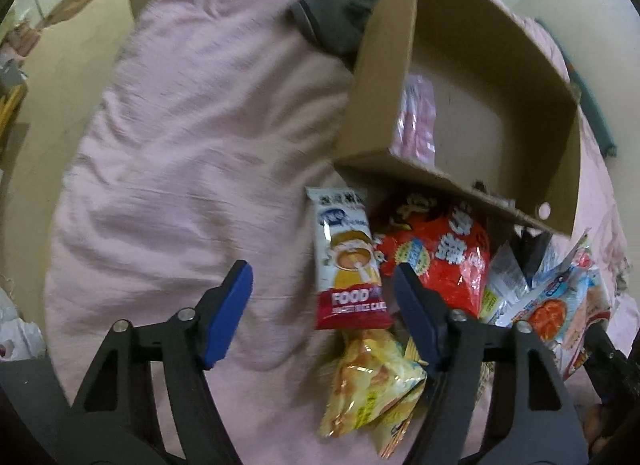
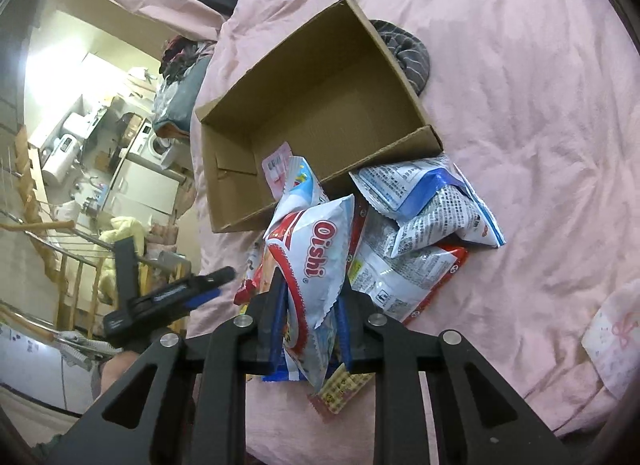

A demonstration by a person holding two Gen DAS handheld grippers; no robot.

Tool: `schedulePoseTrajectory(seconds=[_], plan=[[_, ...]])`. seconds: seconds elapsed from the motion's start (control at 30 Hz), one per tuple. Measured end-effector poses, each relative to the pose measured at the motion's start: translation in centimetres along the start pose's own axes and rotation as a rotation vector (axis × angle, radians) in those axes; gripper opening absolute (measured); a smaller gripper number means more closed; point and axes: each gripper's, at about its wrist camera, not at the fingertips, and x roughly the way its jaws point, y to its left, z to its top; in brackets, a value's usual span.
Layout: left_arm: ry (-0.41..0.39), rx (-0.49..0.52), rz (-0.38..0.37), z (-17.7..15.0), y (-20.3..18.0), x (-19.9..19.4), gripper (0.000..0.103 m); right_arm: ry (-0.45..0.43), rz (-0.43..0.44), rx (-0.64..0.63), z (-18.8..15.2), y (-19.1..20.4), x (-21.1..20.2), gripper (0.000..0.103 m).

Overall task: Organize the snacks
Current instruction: 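Grasp the white Oishi bag with the right tool while the left tool grasps the FOOD rice cake packet, then carry the Oishi bag and FOOD packet over the box with both tools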

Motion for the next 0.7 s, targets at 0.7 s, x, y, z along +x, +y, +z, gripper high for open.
schedulePoseTrajectory(seconds=[0.7], plan=[[0.006,0.059,0.023,-1.8,-0.1,-0.5,0.029,0.002,-0.012,-0.034,-0.5,0.8,0.6,0.023]])
